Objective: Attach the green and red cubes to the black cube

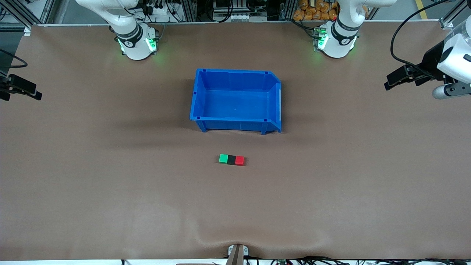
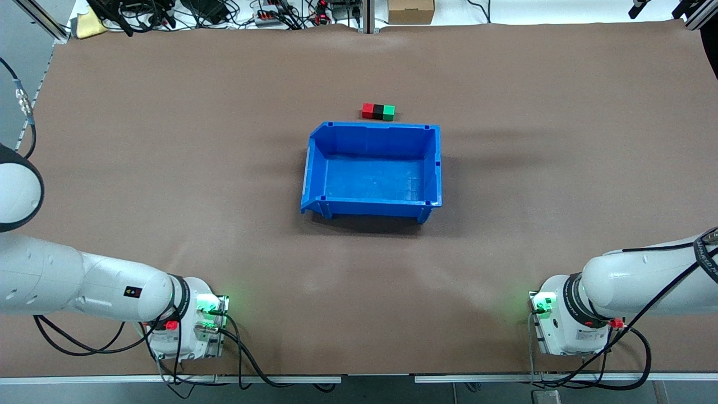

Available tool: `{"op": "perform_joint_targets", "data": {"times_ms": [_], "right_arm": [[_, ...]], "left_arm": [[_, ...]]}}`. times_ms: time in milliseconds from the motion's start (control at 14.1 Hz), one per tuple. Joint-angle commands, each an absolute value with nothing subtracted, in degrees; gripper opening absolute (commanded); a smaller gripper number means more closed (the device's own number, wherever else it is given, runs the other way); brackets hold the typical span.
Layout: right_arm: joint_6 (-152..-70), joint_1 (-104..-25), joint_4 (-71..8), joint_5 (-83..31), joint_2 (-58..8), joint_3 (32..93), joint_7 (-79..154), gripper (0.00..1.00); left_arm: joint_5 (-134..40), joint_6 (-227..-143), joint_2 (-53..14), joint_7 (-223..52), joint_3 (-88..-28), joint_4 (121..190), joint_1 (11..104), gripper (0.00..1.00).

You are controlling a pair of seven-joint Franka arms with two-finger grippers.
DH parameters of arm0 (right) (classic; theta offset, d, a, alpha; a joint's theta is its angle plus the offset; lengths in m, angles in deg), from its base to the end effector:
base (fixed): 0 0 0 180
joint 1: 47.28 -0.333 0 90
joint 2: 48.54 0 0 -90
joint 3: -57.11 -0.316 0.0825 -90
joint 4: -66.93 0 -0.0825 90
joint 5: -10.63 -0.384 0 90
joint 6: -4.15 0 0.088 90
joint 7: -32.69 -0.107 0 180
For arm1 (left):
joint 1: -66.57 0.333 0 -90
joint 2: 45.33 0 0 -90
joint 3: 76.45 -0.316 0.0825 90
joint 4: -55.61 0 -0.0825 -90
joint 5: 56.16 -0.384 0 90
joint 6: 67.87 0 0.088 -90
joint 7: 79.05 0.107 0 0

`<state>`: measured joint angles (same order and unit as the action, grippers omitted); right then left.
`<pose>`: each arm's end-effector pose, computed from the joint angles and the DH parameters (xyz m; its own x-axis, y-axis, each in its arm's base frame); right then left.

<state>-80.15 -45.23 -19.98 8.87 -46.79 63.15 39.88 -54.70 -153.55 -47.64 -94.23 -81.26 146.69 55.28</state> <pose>0.5488 -0.0735 0.6245 0.9973 -0.0125 -0.0718 -0.0152 -0.9992 -0.0368 0.5304 -0.0622 0.6312 0.9870 0.1492 -0.0597 0.1503 -0.9885 0.0137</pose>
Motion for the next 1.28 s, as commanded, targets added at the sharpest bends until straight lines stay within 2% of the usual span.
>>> {"op": "perform_joint_targets", "data": {"times_ms": [0,427,498,712,925,1210], "right_arm": [[-79.87,-45.52,-19.03,8.70,-46.43,63.08,38.75,1.00],[-80.84,-47.19,-19.12,8.78,-46.25,63.08,38.75,1.00],[-80.84,-47.19,-19.12,8.79,-46.25,63.08,38.66,1.00],[-81.19,-47.19,-19.12,8.78,-46.25,63.17,38.75,1.00],[-80.93,-47.20,-19.29,8.78,-46.25,63.17,38.75,1.00],[-80.84,-47.28,-19.29,8.78,-46.25,63.17,38.75,1.00]], "left_arm": [[-55.90,-152.25,-45.33,-91.36,-81.29,143.59,54.97,1.00],[-55.63,-152.07,-47.69,-90.48,-80.85,145.51,56.72,1.00],[-55.46,-152.16,-48.31,-89.52,-78.67,146.48,59.16,1.00],[-55.72,-152.60,-49.97,-89.24,-67.08,148.76,70.32,1.00],[-55.72,-155.49,-55.24,-89.33,-66.17,156.04,70.79,1.00],[-55.72,-155.41,-55.43,-89.24,-66.17,155.10,70.26,1.00]]}}
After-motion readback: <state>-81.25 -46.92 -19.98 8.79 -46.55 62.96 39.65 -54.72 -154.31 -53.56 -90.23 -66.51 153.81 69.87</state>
